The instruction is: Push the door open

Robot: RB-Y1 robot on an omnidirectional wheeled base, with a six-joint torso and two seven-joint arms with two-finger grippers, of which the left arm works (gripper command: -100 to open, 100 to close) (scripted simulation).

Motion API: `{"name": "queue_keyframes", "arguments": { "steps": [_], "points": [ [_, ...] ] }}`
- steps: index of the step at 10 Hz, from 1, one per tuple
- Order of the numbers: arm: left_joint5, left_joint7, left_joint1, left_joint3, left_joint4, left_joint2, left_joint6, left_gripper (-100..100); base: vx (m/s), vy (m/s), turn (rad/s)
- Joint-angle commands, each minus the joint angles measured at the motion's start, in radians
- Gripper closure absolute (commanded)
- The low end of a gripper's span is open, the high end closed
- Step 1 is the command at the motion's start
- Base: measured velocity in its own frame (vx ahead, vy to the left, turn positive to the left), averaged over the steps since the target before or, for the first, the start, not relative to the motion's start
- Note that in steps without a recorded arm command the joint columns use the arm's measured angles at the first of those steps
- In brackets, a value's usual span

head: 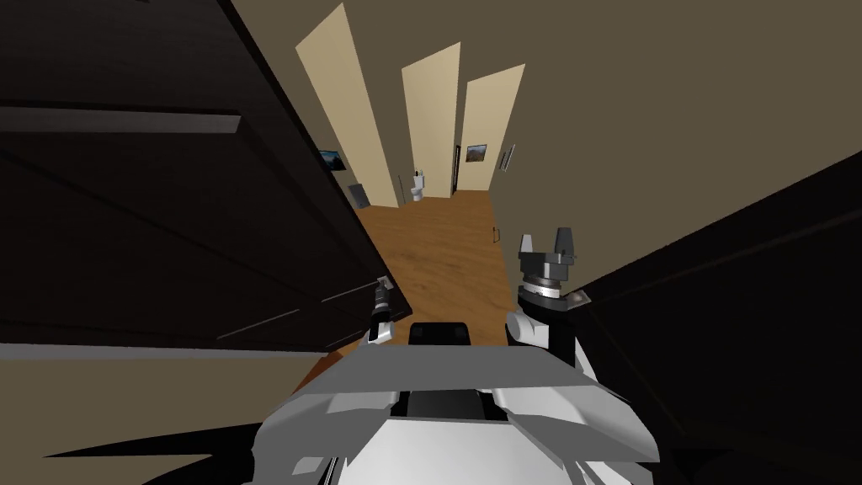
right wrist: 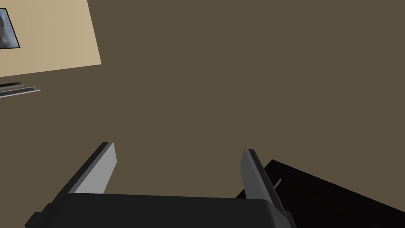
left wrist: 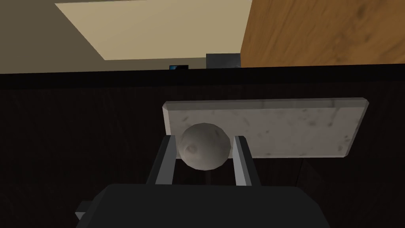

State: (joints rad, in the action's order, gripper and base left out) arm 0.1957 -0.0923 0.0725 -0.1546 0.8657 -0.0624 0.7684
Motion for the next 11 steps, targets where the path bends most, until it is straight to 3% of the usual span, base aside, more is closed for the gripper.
{"name": "queue_keyframes", "arguments": {
  "steps": [1, 7, 9, 11],
  "points": [
    [0.012, -0.006, 0.005, -0.023, 0.013, -0.007, -0.006, 100, 0.169, -0.026, 0.065],
    [0.056, -0.026, -0.001, -0.097, 0.015, 0.005, -0.022, 100, 0.204, -0.041, 0.075],
    [0.056, -0.028, 0.008, -0.097, 0.027, 0.012, -0.034, 100, 0.152, -0.019, 0.052],
    [0.070, -0.036, 0.010, -0.122, 0.029, 0.001, -0.032, 100, 0.168, -0.004, 0.036]
  ]
}}
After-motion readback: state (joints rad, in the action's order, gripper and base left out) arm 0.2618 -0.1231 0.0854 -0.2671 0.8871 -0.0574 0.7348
